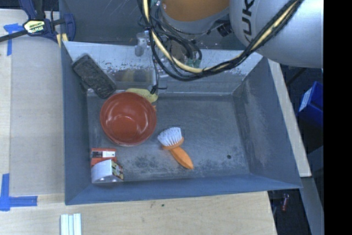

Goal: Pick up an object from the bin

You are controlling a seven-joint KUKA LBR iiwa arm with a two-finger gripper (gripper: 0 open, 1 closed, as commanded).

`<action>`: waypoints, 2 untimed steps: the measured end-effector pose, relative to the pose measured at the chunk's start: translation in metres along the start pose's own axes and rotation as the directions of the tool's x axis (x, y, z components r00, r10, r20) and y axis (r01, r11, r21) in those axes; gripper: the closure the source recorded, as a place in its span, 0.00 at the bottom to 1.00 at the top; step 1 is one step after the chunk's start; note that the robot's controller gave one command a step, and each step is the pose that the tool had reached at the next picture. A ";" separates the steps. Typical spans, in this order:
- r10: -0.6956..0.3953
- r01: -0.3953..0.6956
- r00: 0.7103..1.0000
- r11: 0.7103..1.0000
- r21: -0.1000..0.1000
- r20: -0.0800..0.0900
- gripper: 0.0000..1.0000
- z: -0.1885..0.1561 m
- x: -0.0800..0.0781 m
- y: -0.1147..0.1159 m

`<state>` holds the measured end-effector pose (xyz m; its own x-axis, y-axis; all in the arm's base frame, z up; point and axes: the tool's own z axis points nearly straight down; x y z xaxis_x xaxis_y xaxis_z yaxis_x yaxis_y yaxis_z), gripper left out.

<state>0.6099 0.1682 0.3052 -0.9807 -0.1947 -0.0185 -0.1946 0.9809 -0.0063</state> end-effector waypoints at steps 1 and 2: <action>0.000 0.000 1.000 1.000 0.000 0.000 1.00 0.000 0.000 0.000; -0.001 0.001 1.000 1.000 0.000 0.000 1.00 0.000 0.000 0.000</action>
Offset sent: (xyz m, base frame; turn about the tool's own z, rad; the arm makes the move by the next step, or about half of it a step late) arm 0.0000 0.0000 0.0000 0.0000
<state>0.6099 0.1683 0.3052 -0.9806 -0.1952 -0.0185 -0.1951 0.9808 -0.0063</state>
